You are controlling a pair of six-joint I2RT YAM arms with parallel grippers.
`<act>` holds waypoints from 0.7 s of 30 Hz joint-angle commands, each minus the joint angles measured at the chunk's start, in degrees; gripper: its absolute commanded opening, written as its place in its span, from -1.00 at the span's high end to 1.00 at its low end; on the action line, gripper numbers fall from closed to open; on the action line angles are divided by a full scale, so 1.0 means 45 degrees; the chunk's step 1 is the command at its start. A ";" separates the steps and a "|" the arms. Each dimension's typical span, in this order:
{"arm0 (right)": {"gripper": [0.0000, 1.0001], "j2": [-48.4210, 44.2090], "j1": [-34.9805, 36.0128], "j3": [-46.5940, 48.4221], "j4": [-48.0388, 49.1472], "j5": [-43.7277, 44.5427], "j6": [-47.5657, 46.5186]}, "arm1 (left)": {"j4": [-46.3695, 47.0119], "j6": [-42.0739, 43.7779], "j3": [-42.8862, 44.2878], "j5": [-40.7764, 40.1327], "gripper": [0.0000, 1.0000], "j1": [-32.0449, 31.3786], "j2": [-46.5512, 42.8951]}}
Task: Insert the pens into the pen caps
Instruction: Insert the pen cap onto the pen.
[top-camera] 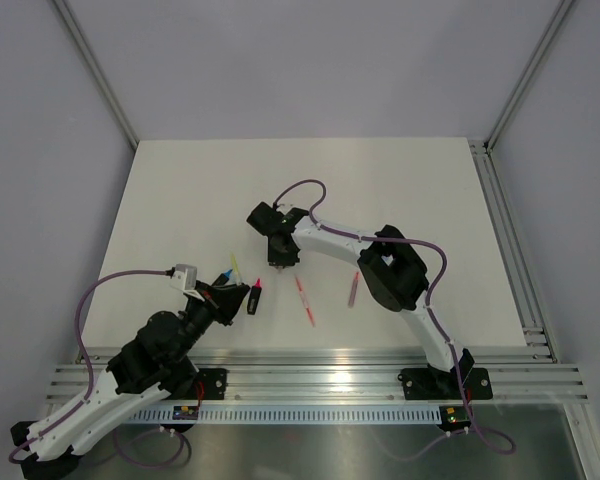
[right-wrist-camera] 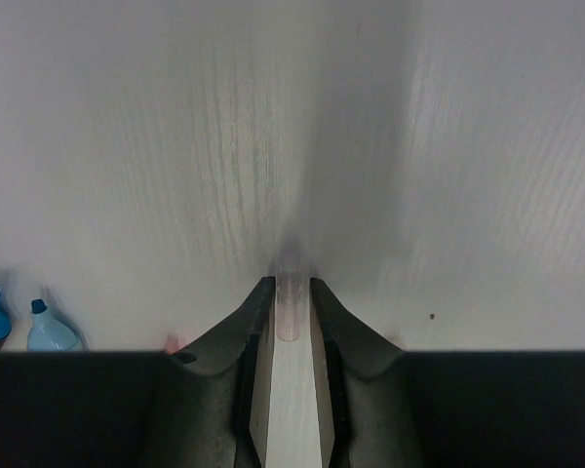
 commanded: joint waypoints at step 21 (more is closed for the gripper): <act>1.00 -0.4427 -0.0361 -0.3335 0.5772 0.0251 -0.1149 | 0.1588 0.0208 -0.0100 -0.0047 1.00 0.0008 -0.1181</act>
